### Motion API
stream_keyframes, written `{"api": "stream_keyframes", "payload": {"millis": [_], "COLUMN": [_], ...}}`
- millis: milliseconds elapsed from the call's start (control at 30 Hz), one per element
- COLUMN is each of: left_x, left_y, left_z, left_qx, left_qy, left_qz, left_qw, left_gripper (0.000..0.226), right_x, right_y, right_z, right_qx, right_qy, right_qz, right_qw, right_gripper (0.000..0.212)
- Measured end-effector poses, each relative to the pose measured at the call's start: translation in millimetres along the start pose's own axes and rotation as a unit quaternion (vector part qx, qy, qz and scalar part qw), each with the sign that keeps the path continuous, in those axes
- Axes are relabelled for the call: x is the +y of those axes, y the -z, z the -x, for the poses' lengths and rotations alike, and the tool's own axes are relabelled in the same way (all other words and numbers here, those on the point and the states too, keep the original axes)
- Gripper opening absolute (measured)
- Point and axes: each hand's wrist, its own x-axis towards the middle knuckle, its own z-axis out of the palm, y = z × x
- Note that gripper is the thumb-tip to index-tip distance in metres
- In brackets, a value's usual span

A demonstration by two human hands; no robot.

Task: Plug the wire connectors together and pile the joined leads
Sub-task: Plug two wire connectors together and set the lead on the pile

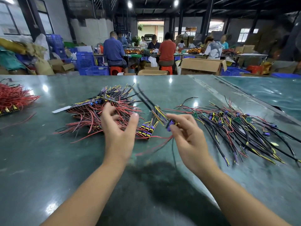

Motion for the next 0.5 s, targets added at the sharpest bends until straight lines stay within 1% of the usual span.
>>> {"api": "stream_keyframes", "payload": {"millis": [33, 67, 100, 133, 167, 233, 267, 300, 333, 400, 433, 500], "left_x": [0, 1, 2, 5, 8, 10, 9, 8, 7, 6, 7, 8], "left_y": [4, 8, 9, 9, 6, 1, -1, -1, -1, -1, -1, -3], "left_z": [-3, -5, -4, -2, 1, 9, 13, 15, 16, 16, 15, 15], "left_qx": [0.048, 0.069, 0.064, 0.038, -0.007, -0.119, -0.162, -0.192, -0.218, -0.265, -0.28, -0.285], "left_qy": [-0.051, -0.099, -0.142, -0.182, -0.224, -0.29, -0.305, -0.302, -0.283, -0.225, -0.202, -0.173], "left_qz": [-0.078, -0.148, -0.199, -0.23, -0.244, -0.245, -0.233, -0.21, -0.175, -0.1, -0.074, -0.035], "left_qw": [0.995, 0.982, 0.968, 0.955, 0.944, 0.918, 0.909, 0.91, 0.917, 0.932, 0.936, 0.942], "left_gripper": [0.074, 0.074, 0.07, 0.064, 0.057, 0.045, 0.041, 0.037, 0.034, 0.04, 0.043, 0.04], "right_x": [0, 0, 0, 0, 0, 0, 1, 2, 3, 5, 6, 5], "right_y": [2, 4, 5, 5, 4, 2, 1, 2, 3, 5, 5, 3], "right_z": [-2, -4, -5, -5, -3, 0, 1, 1, 1, -1, -2, -2], "right_qx": [0.011, 0.017, 0.015, 0.0, -0.027, -0.088, -0.103, -0.1, -0.084, -0.036, -0.006, 0.058], "right_qy": [0.045, 0.087, 0.122, 0.146, 0.162, 0.177, 0.186, 0.198, 0.216, 0.256, 0.268, 0.268], "right_qz": [0.058, 0.105, 0.136, 0.147, 0.143, 0.133, 0.14, 0.161, 0.191, 0.251, 0.276, 0.309], "right_qw": [0.997, 0.99, 0.983, 0.978, 0.976, 0.971, 0.967, 0.962, 0.954, 0.933, 0.923, 0.911], "right_gripper": [0.033, 0.035, 0.039, 0.043, 0.047, 0.053, 0.054, 0.053, 0.051, 0.042, 0.038, 0.037]}}
